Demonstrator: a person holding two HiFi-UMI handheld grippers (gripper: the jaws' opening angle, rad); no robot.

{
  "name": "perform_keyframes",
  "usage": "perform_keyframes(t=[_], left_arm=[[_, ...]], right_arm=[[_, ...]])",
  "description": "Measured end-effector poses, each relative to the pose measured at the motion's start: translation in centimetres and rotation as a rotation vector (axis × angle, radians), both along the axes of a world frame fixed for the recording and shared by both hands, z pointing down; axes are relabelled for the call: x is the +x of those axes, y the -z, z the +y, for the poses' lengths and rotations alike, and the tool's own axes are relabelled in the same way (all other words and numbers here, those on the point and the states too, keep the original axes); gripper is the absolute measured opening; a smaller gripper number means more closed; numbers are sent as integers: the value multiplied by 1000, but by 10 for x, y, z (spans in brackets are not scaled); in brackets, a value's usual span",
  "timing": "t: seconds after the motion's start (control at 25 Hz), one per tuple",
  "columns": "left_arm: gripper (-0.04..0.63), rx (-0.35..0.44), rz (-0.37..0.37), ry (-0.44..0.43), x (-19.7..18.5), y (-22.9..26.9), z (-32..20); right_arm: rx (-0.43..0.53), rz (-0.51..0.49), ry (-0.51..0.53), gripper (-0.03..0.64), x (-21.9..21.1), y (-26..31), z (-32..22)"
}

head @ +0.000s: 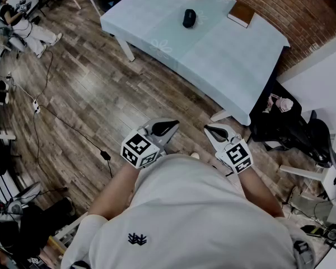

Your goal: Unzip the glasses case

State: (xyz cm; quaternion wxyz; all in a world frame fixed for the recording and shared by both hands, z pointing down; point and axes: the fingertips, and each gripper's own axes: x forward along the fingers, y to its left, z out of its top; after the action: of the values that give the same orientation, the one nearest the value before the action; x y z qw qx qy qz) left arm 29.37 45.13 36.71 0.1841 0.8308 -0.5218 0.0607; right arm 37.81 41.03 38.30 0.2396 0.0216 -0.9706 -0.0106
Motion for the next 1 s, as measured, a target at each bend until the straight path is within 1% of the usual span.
perform_keyframes(t=[0.16, 0.36, 0.6, 0.68, 0.8, 1.0], left_arm=[[57, -15, 9, 12, -26, -10, 18], [57, -9, 9, -9, -50, -13, 41], [57, -14, 35, -15, -79, -24, 39], [57, -11, 38, -3, -88, -29, 27], [58, -22, 20, 16, -105, -39, 1], [60, -68, 6, 44, -141, -41, -59]], right_arm=[[10, 7, 4, 0, -28, -3, 14], [6, 17, 4, 0, -56, -11, 33], [-7, 58, -20, 0, -84, -18, 36], [-12, 66, -13, 0, -89, -21, 25], [-35, 63, -1, 0, -103, -33, -4], [-18, 51, 19, 2, -142, -43, -84]])
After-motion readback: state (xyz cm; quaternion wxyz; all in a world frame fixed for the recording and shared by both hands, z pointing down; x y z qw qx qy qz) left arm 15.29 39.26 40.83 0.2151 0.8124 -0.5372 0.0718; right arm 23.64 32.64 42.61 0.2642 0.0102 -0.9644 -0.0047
